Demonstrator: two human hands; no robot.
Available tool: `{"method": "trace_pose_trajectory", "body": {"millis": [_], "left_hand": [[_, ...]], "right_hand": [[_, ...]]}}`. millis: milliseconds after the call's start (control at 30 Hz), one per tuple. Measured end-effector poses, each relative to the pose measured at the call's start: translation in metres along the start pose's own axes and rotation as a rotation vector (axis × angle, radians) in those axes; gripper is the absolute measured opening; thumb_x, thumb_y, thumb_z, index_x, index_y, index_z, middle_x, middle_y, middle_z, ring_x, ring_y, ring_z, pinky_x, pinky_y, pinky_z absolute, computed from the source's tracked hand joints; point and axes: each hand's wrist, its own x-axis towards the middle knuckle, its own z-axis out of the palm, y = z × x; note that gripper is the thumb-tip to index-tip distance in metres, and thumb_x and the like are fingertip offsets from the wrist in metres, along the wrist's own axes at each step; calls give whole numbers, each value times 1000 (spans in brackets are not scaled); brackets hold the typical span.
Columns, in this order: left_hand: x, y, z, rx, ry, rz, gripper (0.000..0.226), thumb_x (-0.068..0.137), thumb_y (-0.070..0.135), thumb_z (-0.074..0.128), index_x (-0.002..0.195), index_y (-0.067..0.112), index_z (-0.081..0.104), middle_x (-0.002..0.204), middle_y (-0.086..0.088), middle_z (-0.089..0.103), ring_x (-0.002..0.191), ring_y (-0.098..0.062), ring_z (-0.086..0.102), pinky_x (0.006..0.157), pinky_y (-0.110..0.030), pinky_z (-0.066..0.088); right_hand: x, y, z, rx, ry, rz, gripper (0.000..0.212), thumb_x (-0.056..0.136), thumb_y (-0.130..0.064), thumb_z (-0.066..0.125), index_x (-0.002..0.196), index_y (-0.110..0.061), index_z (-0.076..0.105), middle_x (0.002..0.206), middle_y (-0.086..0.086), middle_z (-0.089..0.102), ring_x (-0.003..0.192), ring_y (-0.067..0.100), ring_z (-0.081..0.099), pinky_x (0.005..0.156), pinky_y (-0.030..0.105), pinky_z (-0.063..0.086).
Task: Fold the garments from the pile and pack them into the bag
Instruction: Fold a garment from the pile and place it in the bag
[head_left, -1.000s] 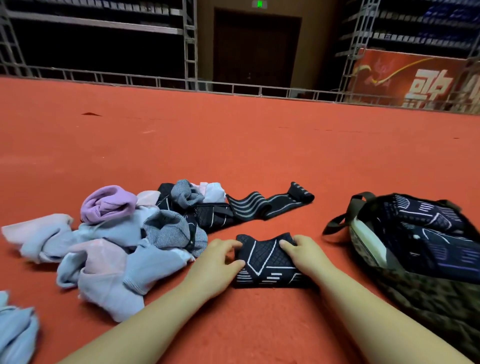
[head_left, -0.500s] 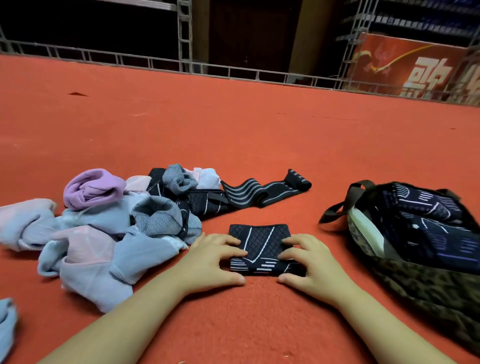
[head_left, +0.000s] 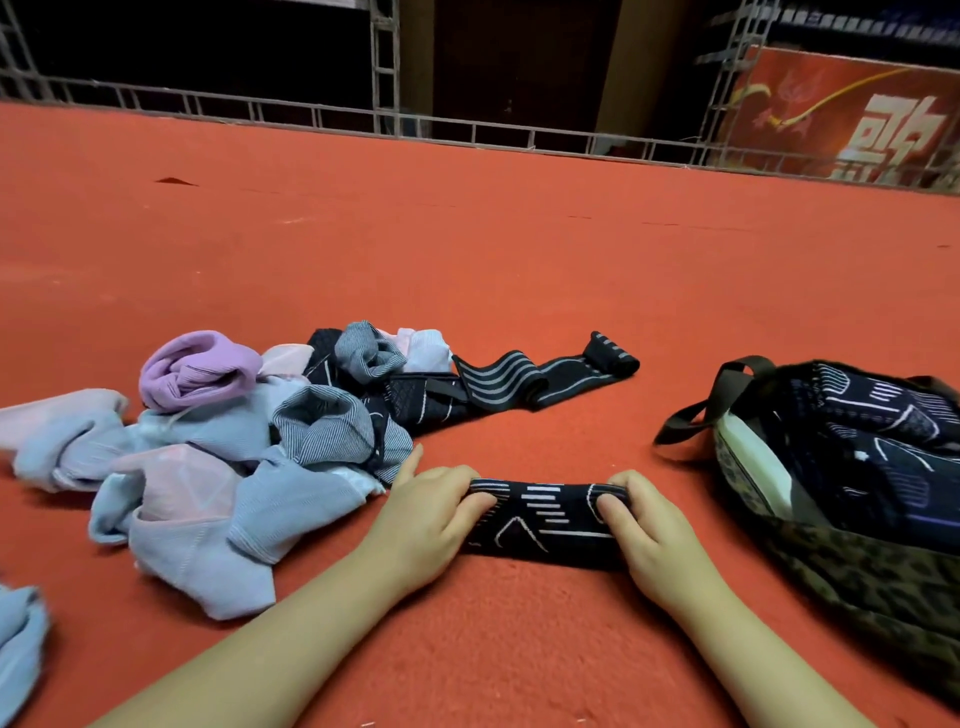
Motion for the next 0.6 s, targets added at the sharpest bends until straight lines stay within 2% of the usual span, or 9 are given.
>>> {"method": "trace_pose_trajectory", "body": {"millis": [67,167,267,300,333,367,433,500,600], "left_hand": [[1,1,3,-7,5,-49,54,80,61,15,89,24,53,82,9,60,93,-10,58,115,-30,1],[7,4,8,-52,27,-157,30,91,50,33,80,26,48,72,9,57,85,-11,59,117,-32,5],[18,2,12,-111,-2,-291,27,94,36,52,70,24,47,55,10,47,62,-4,50,116,-33,11],[19,2,12,-129,-4,-304,23,92,35,55,72,26,50,55,11,47,61,-3,49,115,-32,15],[19,-1,13,-116,9,-293,14,90,35,57,77,28,55,60,12,51,66,-4,51,113,-32,21],[19,-1,14,-78,13,-270,7,89,36,58,87,29,59,73,13,56,80,-8,55,109,-32,27],[17,-3,14,43,-8,-267,23,88,41,56,106,28,62,110,10,58,115,-15,47,106,-31,28],[18,-3,16,119,-83,-279,34,90,48,51,113,24,60,139,9,45,135,-15,30,112,-31,19],[17,1,16,151,-203,-295,41,94,49,43,123,21,54,152,8,30,144,-14,14,117,-36,6]], "right_hand": [[3,4,1,63,3,60,13,86,-34,52,76,-26,50,61,-15,54,57,1,46,57,20,36],[8,8,4,50,18,153,15,91,-24,60,78,-24,52,61,-7,53,56,5,45,56,23,35],[15,7,6,-74,18,215,14,88,-28,62,81,-21,51,64,-5,53,61,10,48,57,21,34],[17,6,8,-129,18,220,16,87,-32,63,83,-21,51,65,-7,54,65,11,49,60,23,35],[19,4,9,-209,21,220,19,86,-37,62,85,-22,51,68,-8,55,71,13,51,65,26,35],[19,3,10,-318,13,222,25,86,-46,58,88,-22,52,75,-8,57,79,15,52,71,30,36],[20,1,11,-549,-68,213,49,81,-66,37,95,-24,57,94,-7,57,95,19,50,86,35,35],[19,0,9,-588,-148,195,65,75,-71,23,99,-22,58,105,-6,53,106,19,45,98,35,31],[16,3,6,-469,-192,166,47,89,-58,37,106,-19,59,114,-4,55,114,17,43,102,32,28]]}}
